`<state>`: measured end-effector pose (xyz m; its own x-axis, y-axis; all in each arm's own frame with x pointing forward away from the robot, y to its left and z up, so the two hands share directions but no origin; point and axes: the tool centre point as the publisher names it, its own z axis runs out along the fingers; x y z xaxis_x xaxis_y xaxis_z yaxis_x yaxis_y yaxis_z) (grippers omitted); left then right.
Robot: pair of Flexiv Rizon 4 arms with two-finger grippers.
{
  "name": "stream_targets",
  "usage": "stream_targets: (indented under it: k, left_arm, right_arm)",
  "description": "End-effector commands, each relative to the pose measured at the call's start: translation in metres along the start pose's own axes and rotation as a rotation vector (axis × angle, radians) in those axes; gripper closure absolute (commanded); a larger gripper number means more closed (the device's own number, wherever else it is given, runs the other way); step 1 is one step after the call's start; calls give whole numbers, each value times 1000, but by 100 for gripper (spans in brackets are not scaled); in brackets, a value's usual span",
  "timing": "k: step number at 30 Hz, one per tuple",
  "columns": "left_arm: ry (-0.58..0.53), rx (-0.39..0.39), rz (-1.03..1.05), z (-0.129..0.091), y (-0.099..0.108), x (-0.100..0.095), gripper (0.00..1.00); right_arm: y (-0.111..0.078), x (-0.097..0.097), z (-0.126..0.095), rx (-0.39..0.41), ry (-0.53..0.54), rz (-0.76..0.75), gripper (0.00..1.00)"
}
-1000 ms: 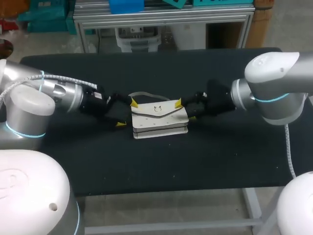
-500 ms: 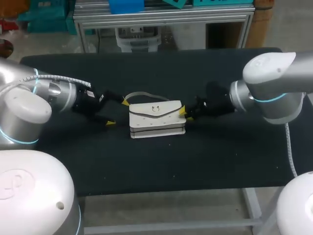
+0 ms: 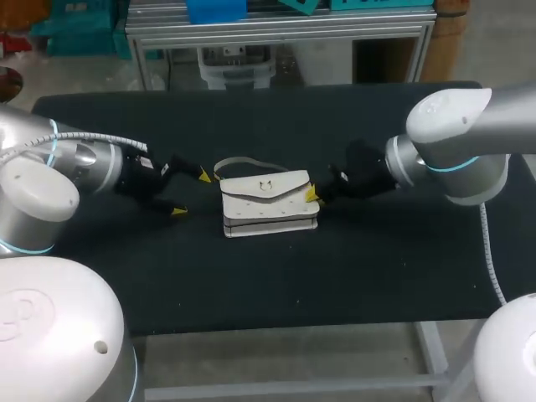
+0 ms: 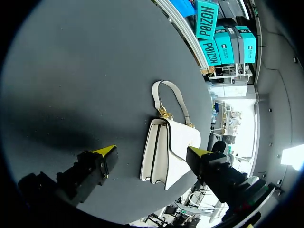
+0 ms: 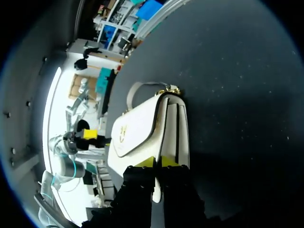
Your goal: Pick up the bag, open it, inspect its contents, close it, and place it on the opposite side
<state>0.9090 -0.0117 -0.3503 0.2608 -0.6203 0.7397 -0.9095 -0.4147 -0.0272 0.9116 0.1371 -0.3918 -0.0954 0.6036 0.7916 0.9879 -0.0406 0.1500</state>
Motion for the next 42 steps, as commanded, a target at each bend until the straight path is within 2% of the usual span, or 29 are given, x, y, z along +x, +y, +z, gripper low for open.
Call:
stream_targets:
  k: [1,5,10,22,28,29,30,34,36,38,40,41,42]
  left_arm:
    - [-28,-2,-6,-3,-8,2,0]
    - [-47,13,-6,-7,-13,1,0]
    - [-63,24,5,-8,-16,2,0]
    - [-128,26,59,-9,-21,3,0]
    - [-110,10,68,-5,-17,4,0]
    - [-108,7,70,-4,-16,4,0]
    - [-98,1,72,-3,-14,4,0]
    - [-65,-22,62,1,-10,8,0]
    - [-54,-32,64,4,-7,10,0]
    - [-41,-42,60,6,-3,12,0]
    - [-13,-52,42,8,1,15,0]
    - [5,-66,35,9,2,17,0]
    - [26,-81,32,10,4,19,0]
  right_arm:
    - [0,-6,0,-5,-42,7,100]
    - [2,-11,-5,-20,-46,16,100]
    - [4,-9,-14,-47,-46,7,100]
    - [10,-21,-46,-114,-77,17,100]
    - [14,-22,-45,-127,-16,20,100]
    - [15,-21,-43,-123,-10,18,92]
    - [16,-20,-40,-121,2,15,79]
    - [17,-18,-33,-119,28,17,54]
    - [18,-18,-31,-121,36,21,28]
    - [18,-17,-31,-124,40,21,28]
    - [18,-16,-34,-147,49,26,22]
    - [18,-16,-36,-159,55,28,8]
    - [19,-16,-38,-170,66,31,2]
